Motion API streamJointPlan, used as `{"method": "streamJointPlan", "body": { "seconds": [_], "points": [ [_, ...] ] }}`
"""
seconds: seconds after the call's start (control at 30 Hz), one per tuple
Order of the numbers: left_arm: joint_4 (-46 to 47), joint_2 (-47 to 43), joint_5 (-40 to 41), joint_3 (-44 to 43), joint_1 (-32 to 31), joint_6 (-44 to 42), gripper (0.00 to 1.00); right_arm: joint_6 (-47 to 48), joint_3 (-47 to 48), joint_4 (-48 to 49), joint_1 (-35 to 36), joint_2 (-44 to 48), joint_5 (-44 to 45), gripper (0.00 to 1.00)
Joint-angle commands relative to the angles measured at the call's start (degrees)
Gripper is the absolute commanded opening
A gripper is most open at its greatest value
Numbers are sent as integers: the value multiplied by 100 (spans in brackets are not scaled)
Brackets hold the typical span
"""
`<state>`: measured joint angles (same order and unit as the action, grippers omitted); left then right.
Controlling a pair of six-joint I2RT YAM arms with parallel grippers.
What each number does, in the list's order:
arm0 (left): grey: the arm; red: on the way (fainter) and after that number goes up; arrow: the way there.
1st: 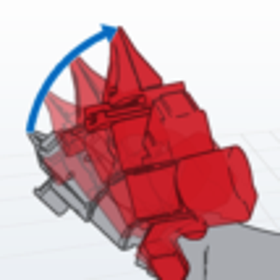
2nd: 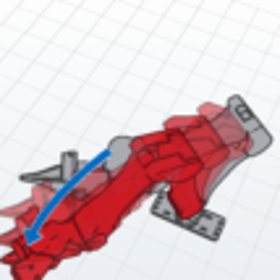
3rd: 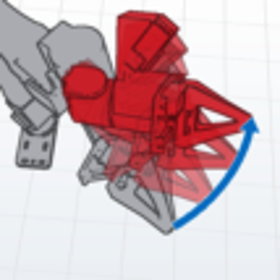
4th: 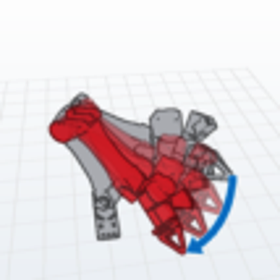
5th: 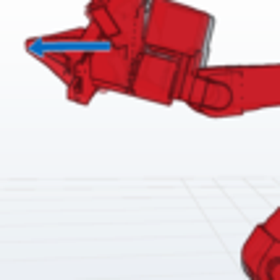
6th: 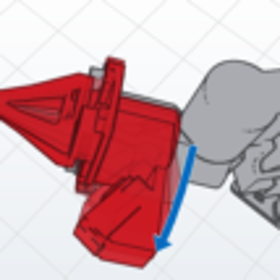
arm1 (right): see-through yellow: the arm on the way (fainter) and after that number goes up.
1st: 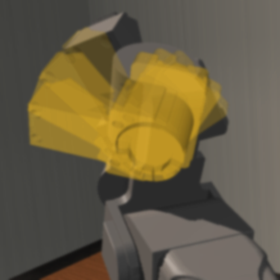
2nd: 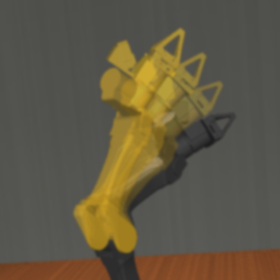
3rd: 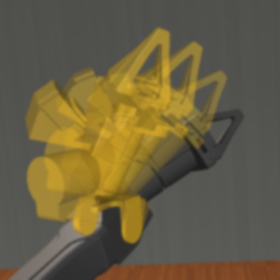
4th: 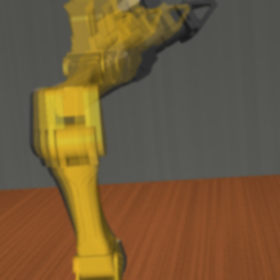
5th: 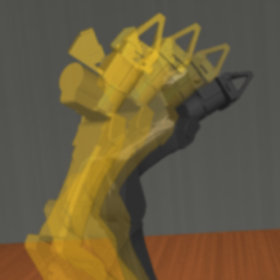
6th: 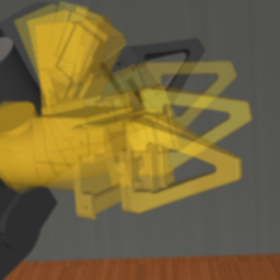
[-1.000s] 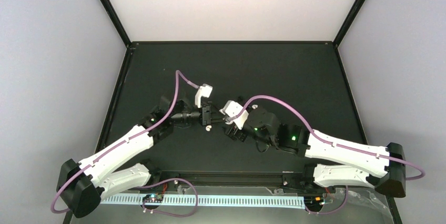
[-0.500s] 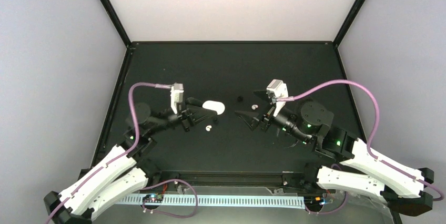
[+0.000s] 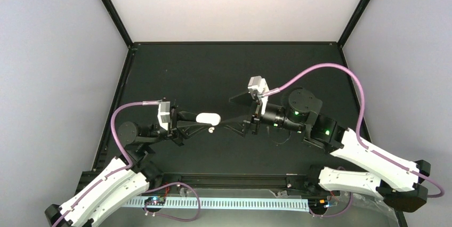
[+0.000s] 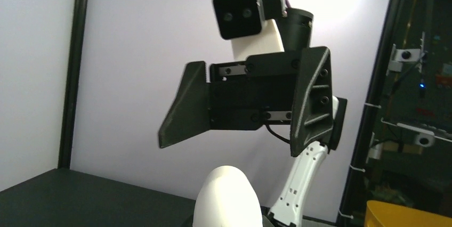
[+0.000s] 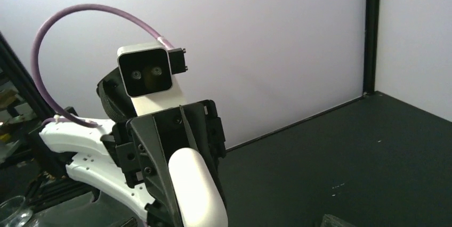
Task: Insert the wireless bluetooth earbuds into the charging case
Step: Pick up the charging case at the center of the board, then open the charging case.
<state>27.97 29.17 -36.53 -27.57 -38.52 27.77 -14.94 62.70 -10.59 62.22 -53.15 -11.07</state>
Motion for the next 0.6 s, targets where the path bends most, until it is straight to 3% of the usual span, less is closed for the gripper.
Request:
{"method": "streamJointPlan", "body": {
  "seconds": [0.0,0.57],
  "points": [
    [149,44,-641,-253,12,-242,2,11,207,-40,-26,-228,-511,90],
    [-344,184,-1082,-587,18,-826,2,202,487,-501,45,-481,-652,85]
  ]
}}
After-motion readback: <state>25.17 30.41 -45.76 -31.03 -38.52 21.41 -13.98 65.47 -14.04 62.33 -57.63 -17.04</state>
